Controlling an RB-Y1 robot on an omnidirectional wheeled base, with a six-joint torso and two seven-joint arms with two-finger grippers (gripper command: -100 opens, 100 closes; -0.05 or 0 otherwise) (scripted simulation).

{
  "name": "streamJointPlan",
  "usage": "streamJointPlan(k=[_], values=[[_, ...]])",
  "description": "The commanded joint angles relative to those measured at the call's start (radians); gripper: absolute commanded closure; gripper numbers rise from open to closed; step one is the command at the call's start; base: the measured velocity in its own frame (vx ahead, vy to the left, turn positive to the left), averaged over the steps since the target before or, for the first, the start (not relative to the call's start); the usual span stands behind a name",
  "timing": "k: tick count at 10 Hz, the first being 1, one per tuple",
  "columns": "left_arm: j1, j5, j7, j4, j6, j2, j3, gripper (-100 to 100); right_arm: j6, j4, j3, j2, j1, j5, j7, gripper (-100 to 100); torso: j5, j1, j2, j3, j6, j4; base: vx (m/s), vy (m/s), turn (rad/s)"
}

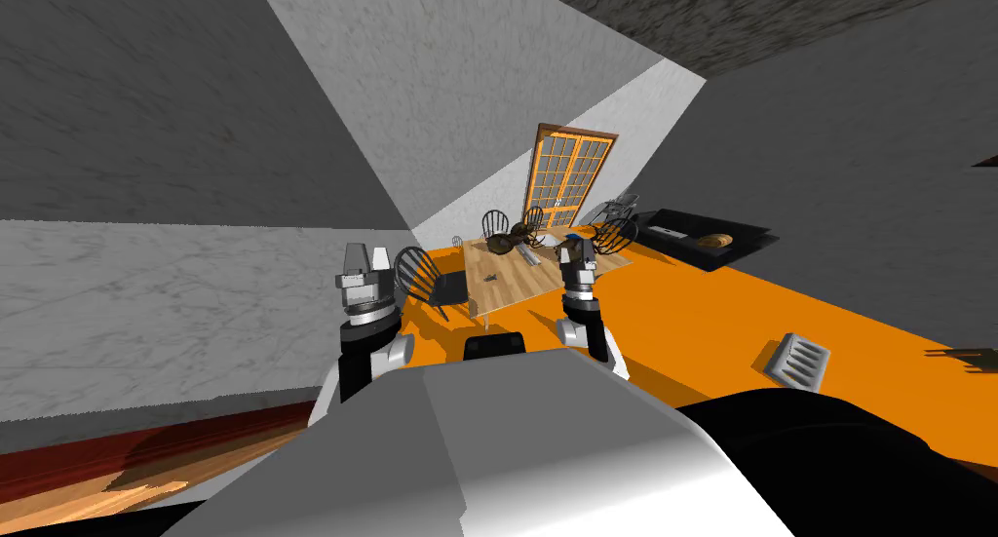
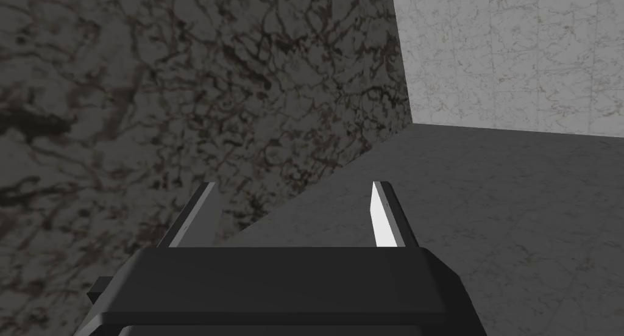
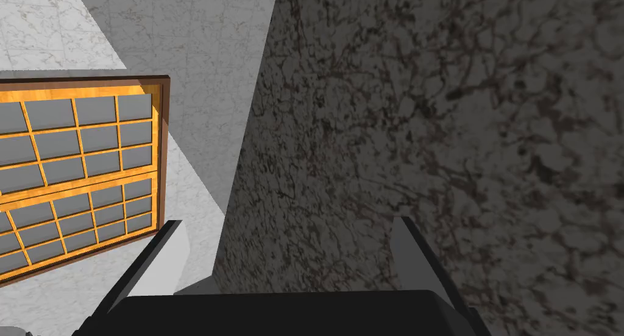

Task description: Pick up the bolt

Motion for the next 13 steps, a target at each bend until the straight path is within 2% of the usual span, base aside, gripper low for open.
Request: streamJointPlan(k=[1, 2, 7, 13], values=[[0.0, 0.0, 0.0, 0.0, 0.0, 0.0, 0.0, 0, -0.014, 0.001, 0.013, -0.031, 0.002, 0.017, 0.002, -100, 0.0, 0.0, 0.0, 0.0, 0.0, 0.0, -0.047, 0.033, 0.153], [0.0, 0.0, 0.0, 0.0, 0.0, 0.0, 0.0, 0, -0.033, 0.005, 0.029, -0.06, 0.005, 0.041, 0.008, -100, 0.0, 0.002, 0.002, 0.001, 0.0, 0.0, -0.088, 0.109, 0.253], [0.0, 0.0, 0.0, 0.0, 0.0, 0.0, 0.0, 0, -0.089, 0.034, 0.077, -0.139, 0.016, 0.141, 0.045, -100, 0.002, 0.01, 0.004, 0.002, 0.0, 0.001, -0.061, 0.157, 0.245], [0.0, 0.0, 0.0, 0.0, 0.0, 0.0, 0.0, 0, -0.13, 0.133, 0.125, -0.273, 0.053, 0.309, 0.151, -100, 0.003, 0.011, 0.002, 0.001, 0.0, 0.0, -0.01, 0.183, 0.331]])
